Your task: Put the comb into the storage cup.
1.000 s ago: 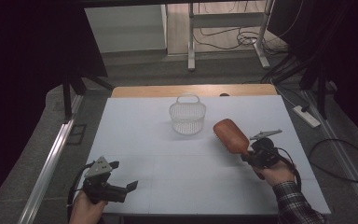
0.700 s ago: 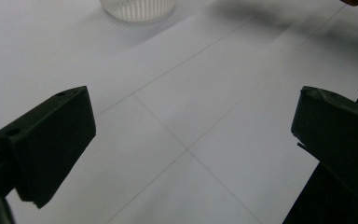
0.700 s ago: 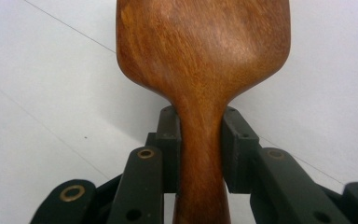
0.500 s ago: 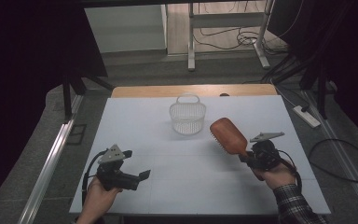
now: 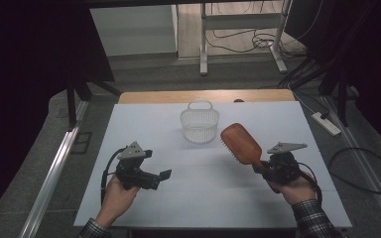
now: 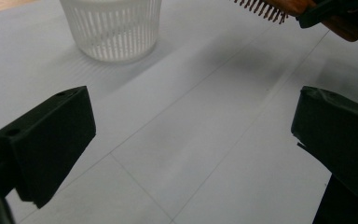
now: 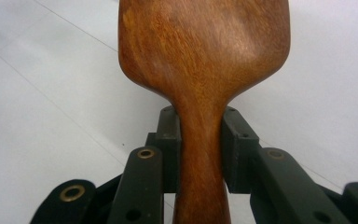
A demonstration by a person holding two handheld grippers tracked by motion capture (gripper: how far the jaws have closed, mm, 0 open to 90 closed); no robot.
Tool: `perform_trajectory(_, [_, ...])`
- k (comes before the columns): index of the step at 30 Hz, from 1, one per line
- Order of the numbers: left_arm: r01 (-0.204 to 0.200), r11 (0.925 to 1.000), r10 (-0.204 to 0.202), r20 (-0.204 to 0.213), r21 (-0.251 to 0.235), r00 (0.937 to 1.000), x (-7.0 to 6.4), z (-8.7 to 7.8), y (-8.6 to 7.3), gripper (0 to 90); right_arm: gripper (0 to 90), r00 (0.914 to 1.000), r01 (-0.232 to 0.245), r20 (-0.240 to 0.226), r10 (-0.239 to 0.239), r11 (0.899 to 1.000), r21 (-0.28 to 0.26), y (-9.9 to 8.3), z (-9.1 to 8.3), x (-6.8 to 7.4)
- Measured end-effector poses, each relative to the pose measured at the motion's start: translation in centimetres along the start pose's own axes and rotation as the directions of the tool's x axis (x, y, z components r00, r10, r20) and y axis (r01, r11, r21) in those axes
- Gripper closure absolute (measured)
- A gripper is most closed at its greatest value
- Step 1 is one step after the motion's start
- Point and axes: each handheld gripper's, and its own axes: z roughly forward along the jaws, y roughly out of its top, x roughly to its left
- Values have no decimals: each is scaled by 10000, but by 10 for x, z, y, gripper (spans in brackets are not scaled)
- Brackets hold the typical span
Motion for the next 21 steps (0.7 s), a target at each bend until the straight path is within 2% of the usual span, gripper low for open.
perform_trajectory(11, [262,9984,-228,670,-508,9975,-1,18,19,0,718,9996,183,-195,-192,9988,-446,2,-5,9])
perform_trajectory(21, [274,9981,-213,1083,-550,9939,-5,35,35,0,718,9987,365,-314,-392,9959,-830,4,-6,17])
